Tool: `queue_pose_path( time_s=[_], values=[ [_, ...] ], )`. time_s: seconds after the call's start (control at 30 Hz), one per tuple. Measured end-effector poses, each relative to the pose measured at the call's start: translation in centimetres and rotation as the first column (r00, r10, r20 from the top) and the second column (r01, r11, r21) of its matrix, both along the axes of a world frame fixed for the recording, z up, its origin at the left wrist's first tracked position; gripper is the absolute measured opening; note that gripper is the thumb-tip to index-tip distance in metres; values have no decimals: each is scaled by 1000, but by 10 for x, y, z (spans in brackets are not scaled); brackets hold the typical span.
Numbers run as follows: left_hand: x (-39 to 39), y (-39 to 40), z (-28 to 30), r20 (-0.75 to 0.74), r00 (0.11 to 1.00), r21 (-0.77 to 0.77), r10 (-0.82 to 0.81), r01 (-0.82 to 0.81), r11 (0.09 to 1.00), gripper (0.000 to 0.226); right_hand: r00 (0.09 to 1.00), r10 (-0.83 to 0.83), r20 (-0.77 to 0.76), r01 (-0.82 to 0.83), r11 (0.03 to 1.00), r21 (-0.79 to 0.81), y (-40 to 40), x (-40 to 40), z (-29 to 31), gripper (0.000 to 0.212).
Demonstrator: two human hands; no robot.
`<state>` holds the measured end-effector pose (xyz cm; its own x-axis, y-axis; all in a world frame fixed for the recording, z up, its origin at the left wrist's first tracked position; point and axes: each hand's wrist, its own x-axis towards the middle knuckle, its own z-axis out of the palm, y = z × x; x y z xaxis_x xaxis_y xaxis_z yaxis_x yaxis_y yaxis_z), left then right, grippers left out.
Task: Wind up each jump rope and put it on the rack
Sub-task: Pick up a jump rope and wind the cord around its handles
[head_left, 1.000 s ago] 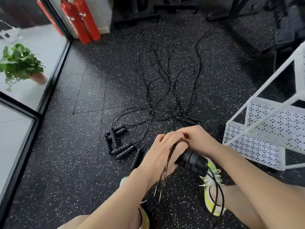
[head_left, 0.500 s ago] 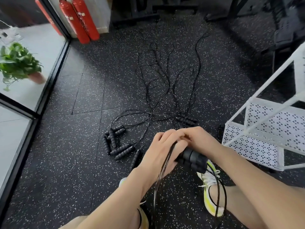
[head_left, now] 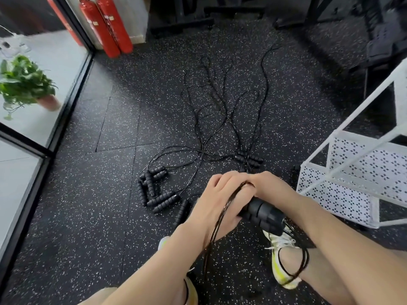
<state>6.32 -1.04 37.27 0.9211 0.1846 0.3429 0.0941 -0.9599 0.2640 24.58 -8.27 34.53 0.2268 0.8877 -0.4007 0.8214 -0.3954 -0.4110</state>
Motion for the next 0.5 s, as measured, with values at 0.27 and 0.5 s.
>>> queue_pose_path(
  time_s=[0.27,0.5],
  values=[
    [-5,15,-18,-233,966,22,109,-107,994,47,991,-115,64,106,985,135,1,-5,16,18],
    [-5,20,-18,-437,839,143,325,-292,946,52,933,-355,-67,359,894,269,-2,11,14,13]
  ],
)
